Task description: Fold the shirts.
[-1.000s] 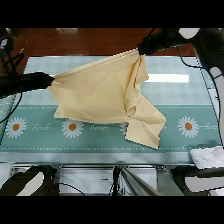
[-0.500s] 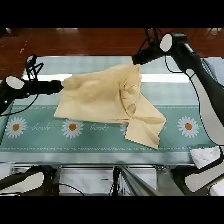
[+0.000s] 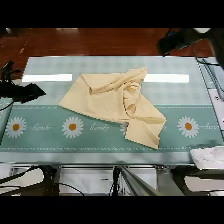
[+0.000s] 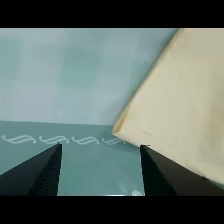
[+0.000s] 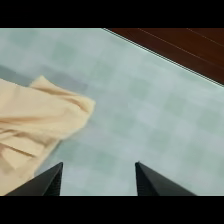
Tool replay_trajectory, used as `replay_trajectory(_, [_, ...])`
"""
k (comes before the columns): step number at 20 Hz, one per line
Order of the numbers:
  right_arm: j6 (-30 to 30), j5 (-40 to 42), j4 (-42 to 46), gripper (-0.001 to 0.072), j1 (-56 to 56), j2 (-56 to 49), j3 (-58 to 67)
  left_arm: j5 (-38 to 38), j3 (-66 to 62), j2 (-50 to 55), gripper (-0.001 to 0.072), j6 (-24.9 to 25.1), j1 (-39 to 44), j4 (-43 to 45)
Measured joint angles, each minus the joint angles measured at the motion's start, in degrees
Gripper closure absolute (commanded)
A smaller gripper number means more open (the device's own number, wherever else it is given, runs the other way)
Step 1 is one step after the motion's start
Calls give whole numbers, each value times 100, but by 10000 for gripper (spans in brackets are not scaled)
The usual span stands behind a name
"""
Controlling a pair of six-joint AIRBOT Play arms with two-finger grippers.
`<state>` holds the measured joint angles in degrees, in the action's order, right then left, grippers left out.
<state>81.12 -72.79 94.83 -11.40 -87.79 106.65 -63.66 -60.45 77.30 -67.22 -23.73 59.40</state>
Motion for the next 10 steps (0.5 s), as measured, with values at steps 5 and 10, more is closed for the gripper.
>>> replay_trajectory(5, [-4,-1064,-260,181,721,223,-103,-782,-85,839,132,280,-76,-595])
replay_trajectory(10, [-22,-1512,-656,184,1235,264,-245,-1005,-535,1615,132,284,273,-1012])
